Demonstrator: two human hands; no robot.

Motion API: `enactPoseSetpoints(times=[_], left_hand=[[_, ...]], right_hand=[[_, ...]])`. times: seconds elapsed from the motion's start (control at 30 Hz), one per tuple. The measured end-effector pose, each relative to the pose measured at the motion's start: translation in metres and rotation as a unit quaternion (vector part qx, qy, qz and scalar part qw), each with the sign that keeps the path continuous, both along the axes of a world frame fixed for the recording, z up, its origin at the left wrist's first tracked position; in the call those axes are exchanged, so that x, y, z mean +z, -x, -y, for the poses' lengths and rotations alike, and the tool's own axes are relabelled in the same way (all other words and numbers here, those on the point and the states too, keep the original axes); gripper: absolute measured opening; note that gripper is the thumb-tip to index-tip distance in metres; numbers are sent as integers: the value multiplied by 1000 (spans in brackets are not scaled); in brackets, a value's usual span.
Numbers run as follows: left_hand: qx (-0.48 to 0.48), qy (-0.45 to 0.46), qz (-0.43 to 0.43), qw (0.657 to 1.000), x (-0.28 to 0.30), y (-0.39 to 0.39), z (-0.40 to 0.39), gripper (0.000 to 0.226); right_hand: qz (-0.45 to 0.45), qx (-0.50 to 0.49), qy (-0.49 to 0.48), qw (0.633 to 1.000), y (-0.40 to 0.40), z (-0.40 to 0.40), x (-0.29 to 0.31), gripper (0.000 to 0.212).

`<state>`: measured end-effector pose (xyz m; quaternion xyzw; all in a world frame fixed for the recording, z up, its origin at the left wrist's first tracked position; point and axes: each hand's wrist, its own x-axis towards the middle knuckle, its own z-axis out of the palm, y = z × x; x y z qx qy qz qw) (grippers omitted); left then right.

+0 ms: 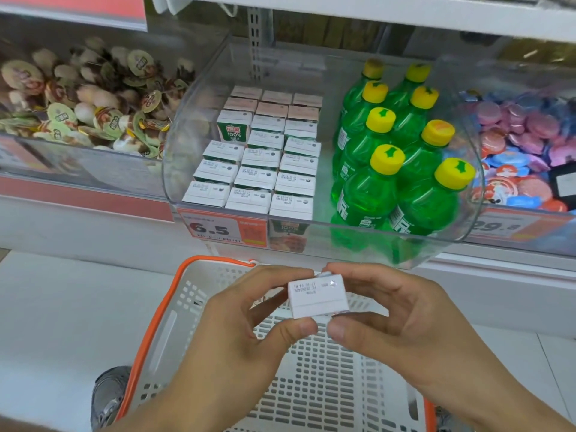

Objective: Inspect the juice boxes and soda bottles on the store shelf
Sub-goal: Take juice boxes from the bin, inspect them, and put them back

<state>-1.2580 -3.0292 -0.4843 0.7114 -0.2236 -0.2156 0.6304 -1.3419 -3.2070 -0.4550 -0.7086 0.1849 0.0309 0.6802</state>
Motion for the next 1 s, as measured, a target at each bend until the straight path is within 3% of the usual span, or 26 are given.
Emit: enactPoseSetpoints(times=[0.13, 0.27, 0.4, 0.5, 0.67, 0.8, 0.9, 1.0], left_hand=[[32, 21, -88, 995, 7, -2, 2, 35], [54, 19, -140, 989, 8, -3, 6, 49], [-39, -19, -178, 983, 5, 0, 9, 59], [-89, 2, -240, 967, 3, 1, 7, 74], [-63, 36, -245, 967, 0, -2, 5, 77], [-49, 48, -250, 966, -1, -1, 3, 81], [-67, 56, -237, 968, -1, -2, 1, 90], [-80, 75, -212, 971, -5, -5, 0, 84]], right_hand=[[8, -2, 73, 997, -2, -2, -1, 33], [-5, -45, 61, 997, -3, -8, -8, 44], [-1, -109, 6, 994, -7, -7, -8, 34], [-11, -115, -10, 993, -8, -3, -8, 32], [-26, -20, 7, 999, -6, 3, -7, 34], [-1, 34, -8, 999, -5, 7, -5, 55], [27, 52, -37, 998, -5, 9, -3, 67], [45, 44, -53, 997, -5, 11, -5, 68]])
